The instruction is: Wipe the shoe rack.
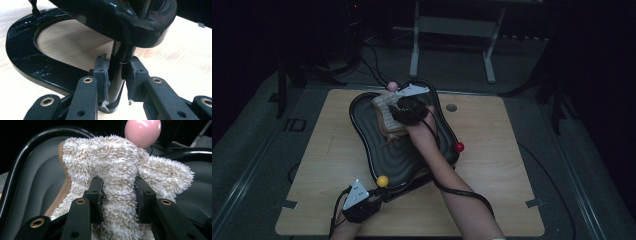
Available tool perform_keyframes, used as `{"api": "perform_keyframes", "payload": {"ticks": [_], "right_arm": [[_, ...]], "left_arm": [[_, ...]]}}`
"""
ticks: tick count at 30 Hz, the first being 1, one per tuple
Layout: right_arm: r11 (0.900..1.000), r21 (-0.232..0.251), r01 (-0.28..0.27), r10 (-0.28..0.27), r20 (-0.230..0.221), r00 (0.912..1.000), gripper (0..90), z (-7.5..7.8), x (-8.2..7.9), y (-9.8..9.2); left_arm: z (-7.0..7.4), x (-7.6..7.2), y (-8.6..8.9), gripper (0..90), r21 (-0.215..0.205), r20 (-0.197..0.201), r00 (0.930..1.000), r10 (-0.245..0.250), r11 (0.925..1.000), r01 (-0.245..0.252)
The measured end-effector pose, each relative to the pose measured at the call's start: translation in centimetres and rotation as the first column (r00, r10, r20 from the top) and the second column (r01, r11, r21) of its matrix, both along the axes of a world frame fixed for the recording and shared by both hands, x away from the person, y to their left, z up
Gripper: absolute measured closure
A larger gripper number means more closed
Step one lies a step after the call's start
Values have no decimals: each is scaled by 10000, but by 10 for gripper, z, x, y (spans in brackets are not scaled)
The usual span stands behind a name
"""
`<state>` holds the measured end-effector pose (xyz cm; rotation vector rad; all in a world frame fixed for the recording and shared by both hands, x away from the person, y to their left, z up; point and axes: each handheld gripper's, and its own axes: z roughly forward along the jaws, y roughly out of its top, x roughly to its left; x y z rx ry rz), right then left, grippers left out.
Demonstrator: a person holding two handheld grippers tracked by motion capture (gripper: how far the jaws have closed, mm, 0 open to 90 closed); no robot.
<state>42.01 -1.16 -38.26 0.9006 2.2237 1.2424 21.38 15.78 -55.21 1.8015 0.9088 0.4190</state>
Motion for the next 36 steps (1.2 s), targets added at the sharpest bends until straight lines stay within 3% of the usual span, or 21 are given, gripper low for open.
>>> {"api": "perform_keyframes", "payload": {"ticks": [7,36], "right_arm": [[9998,-207,41,-38,138,9999,635,-7,-11,-6],[9993,20,-362,362,107,9993,634,-44,-65,-40]], "left_arm": [[0,0,0,723,-93,-60,10000,55,9999,-55],[-1,0,1,722,-172,-70,10000,18,9998,-19]]}}
